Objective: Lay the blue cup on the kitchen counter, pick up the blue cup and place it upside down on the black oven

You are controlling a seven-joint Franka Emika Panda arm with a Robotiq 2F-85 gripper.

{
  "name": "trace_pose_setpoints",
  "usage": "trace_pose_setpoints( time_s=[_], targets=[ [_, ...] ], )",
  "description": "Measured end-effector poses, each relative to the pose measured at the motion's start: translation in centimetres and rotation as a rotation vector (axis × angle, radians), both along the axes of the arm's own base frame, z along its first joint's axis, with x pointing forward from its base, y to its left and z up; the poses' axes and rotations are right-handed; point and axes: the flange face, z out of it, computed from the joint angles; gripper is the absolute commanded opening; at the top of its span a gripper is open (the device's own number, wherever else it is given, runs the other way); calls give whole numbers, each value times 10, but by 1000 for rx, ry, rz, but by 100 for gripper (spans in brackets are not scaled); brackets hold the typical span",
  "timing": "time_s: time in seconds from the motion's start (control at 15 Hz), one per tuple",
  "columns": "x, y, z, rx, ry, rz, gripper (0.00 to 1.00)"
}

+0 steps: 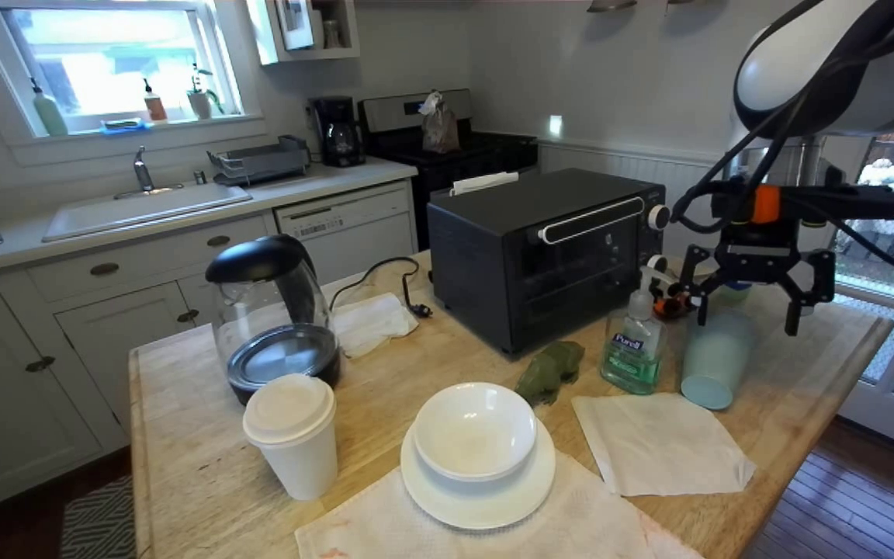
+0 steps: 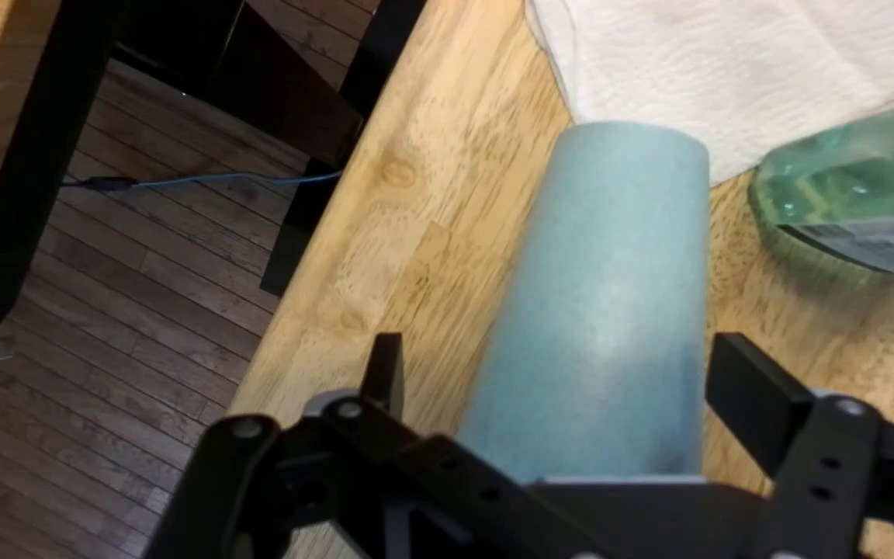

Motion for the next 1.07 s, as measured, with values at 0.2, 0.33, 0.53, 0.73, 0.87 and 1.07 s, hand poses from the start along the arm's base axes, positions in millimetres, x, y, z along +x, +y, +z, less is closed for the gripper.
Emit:
trace_pose_setpoints(
  time_s=[0.2,0.33,0.53,0.73,0.87,1.07],
  targets=[
    [-6,10,-11,-9,-15,11,100],
    [-8,16,-16,-15,-43,13,100],
    [-10,24,-22,-14,-75,15,100],
    [-13,27,-27,-14,-94,15,100],
    [-14,27,-31,-16,-103,28,100],
    [-15,28,-38,-9,-104,59,100]
  ],
)
